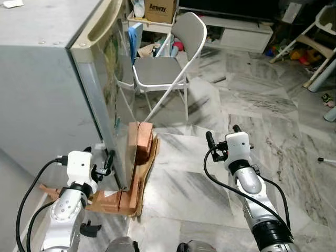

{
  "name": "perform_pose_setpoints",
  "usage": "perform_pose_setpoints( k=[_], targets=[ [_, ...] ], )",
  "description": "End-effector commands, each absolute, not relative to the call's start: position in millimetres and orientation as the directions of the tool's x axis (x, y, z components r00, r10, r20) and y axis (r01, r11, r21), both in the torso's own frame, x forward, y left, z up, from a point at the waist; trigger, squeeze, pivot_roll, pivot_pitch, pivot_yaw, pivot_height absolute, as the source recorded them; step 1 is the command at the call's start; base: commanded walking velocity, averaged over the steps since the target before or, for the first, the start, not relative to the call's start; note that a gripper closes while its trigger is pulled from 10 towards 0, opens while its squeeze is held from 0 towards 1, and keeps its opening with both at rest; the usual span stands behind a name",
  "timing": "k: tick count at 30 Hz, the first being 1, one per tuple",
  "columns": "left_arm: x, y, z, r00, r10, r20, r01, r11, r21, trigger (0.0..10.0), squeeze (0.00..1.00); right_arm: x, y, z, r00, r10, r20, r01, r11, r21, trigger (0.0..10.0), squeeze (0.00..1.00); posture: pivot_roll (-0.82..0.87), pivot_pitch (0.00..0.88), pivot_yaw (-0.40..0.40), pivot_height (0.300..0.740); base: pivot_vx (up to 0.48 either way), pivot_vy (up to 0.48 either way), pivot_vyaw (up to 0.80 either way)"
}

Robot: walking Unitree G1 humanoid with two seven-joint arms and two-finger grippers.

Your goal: Restocking fridge

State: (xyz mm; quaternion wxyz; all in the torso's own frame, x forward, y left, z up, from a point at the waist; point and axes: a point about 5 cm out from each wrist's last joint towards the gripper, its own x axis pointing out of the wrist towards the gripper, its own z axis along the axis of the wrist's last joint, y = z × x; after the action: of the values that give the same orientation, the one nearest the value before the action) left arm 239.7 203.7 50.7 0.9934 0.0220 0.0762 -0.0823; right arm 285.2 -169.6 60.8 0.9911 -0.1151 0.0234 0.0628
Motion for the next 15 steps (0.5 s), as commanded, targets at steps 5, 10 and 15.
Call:
perform_pose_setpoints(
  k=[5,10,15],
  targets=[
    [263.9,219.0,64.0,0.987,-0.115,-0.112,0.121,0.992,0.046,10.0,0.00,283.0,-176.6,63.1,0.991,0.114,-0.066,-0.126,0.965,-0.230,10.0,0.00,0.12,0.008,-0.064,0.740,0.000,0.000,-0.61],
    [284.2,219.8,66.1,0.990,-0.083,-0.112,0.091,0.993,0.071,10.0,0.00,282.5,-176.0,64.2,0.991,0.119,-0.063,-0.131,0.963,-0.234,10.0,0.00,0.11,0.011,-0.068,0.740,0.000,0.000,-0.69],
    [294.2,220.1,71.0,0.990,-0.089,-0.105,0.098,0.992,0.079,10.0,0.00,281.6,-176.0,64.5,0.991,0.120,-0.063,-0.132,0.963,-0.233,10.0,0.00,0.10,0.012,-0.060,0.740,0.000,0.000,-0.62]
  ],
)
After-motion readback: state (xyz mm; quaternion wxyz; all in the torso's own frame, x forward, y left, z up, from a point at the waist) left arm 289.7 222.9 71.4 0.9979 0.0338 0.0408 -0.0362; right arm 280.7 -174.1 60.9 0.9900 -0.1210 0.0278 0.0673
